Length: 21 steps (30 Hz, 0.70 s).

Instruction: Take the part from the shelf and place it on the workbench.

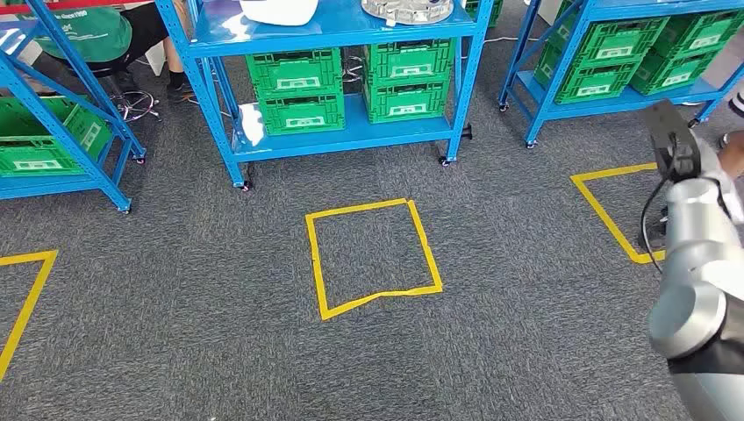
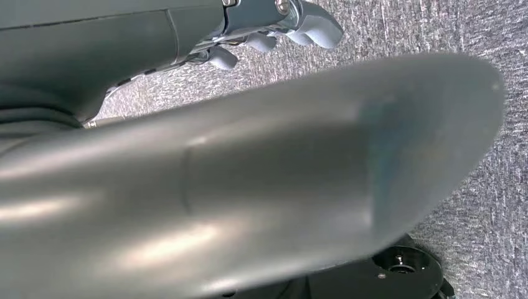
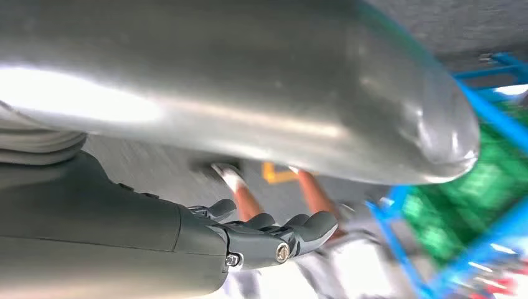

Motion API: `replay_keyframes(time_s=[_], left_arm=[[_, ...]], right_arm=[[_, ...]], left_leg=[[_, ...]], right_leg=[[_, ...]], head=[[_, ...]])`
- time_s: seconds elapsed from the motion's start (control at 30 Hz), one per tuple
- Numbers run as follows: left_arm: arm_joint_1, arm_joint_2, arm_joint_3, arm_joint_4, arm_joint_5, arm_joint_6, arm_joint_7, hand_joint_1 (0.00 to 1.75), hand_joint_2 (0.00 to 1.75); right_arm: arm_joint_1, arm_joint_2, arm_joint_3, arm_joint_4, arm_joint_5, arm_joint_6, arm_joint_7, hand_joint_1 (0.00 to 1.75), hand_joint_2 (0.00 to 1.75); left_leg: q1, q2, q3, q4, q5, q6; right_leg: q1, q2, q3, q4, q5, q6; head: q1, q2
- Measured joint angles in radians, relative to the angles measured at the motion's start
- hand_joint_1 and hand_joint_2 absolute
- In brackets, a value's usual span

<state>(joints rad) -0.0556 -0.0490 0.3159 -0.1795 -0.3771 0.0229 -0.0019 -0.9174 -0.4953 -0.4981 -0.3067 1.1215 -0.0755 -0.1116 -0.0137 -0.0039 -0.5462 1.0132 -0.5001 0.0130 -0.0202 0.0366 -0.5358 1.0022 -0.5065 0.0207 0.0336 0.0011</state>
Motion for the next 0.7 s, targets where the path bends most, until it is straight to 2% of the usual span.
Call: replay_keyframes(time_s=[0.1, 0.37, 0.57, 0.7], left_arm=[[-0.002, 0.0, 0.0, 0.0, -0.004, 0.001, 0.0, 0.0, 0.0], [-0.018, -0.004, 0.0, 0.0, -0.013, 0.001, -0.026, 0.0, 0.0], [-0.015, -0.006, 0.0, 0.0, -0.02, 0.004, -0.011, 0.0, 0.0], [-0.004, -0.005, 0.0, 0.0, -0.024, 0.005, 0.004, 0.0, 0.0]], right_arm=[[-0.044, 0.036, 0.081, 0.0, 0.066, 0.008, -0.007, 0.0, 0.0], [-0.081, 0.216, 0.346, -0.004, 0.197, 0.023, -0.022, 0.0, 0.0], [-0.072, 0.294, 0.46, -0.004, 0.225, 0.044, -0.025, 0.0, 0.0], [-0.062, 0.315, 0.509, -0.004, 0.218, 0.041, -0.038, 0.0, 0.0]], left_leg=[[0.001, 0.0, 0.0, 0.0, 0.001, -0.001], [0.003, -0.005, -0.001, 0.0, 0.003, -0.003], [0.004, -0.006, -0.003, 0.0, 0.003, -0.004], [0.003, -0.008, -0.004, 0.0, 0.003, -0.004]], right_leg=[[0.001, 0.0, 0.0, 0.001, 0.0, -0.001], [0.003, -0.004, -0.001, 0.002, 0.0, -0.001], [0.003, -0.005, -0.002, 0.002, 0.0, -0.002], [0.003, -0.007, -0.003, 0.002, 0.0, -0.002]], head=[[0.0, 0.0], [0.0, 0.0], [0.0, 0.0], [0.0, 0.0]])
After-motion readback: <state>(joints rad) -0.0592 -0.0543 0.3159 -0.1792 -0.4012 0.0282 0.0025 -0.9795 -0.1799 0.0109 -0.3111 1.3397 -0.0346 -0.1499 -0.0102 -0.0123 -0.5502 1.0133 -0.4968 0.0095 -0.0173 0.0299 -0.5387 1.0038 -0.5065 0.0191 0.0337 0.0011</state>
